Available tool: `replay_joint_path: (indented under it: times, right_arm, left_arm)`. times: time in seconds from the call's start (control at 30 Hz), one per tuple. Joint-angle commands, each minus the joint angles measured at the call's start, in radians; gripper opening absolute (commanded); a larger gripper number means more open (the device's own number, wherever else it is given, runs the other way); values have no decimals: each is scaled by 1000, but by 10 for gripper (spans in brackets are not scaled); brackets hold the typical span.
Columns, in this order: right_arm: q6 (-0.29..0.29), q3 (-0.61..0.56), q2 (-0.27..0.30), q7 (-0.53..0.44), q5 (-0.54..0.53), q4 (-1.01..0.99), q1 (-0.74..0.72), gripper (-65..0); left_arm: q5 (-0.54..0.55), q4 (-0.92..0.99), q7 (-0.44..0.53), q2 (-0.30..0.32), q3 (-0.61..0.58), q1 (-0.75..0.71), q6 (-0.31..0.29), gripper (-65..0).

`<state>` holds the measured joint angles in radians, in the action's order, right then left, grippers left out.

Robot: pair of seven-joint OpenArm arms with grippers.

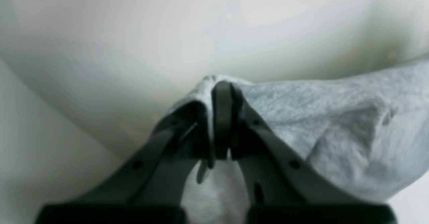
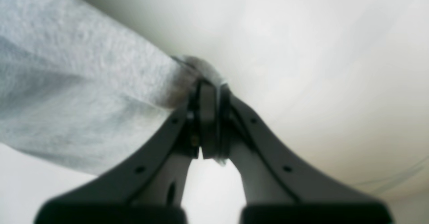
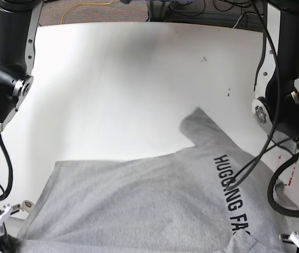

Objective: Fold the T-shirt properly
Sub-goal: 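Lift the shirt with both grippers and pull it back toward the robot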

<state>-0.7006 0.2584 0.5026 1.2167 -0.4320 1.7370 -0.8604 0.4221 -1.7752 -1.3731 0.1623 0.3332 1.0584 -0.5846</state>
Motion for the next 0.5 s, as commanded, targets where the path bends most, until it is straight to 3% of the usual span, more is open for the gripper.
replay_joint_path:
  times: [0.0, 0.27, 0.47]
  right_arm:
    - [2, -43, 43, 1, 3, -35, -136, -650]
    - [2, -140, 89, 13, 2, -118, -349, -650]
    - [2, -202, 104, 16, 2, -113, -400, -650]
  left_arm:
    - [-9, 22, 24, 1, -6, 105, 1, -650]
    - [-9, 145, 27, 1, -6, 294, 1, -650]
    - [-2, 169, 27, 1, -7, 319, 1, -650]
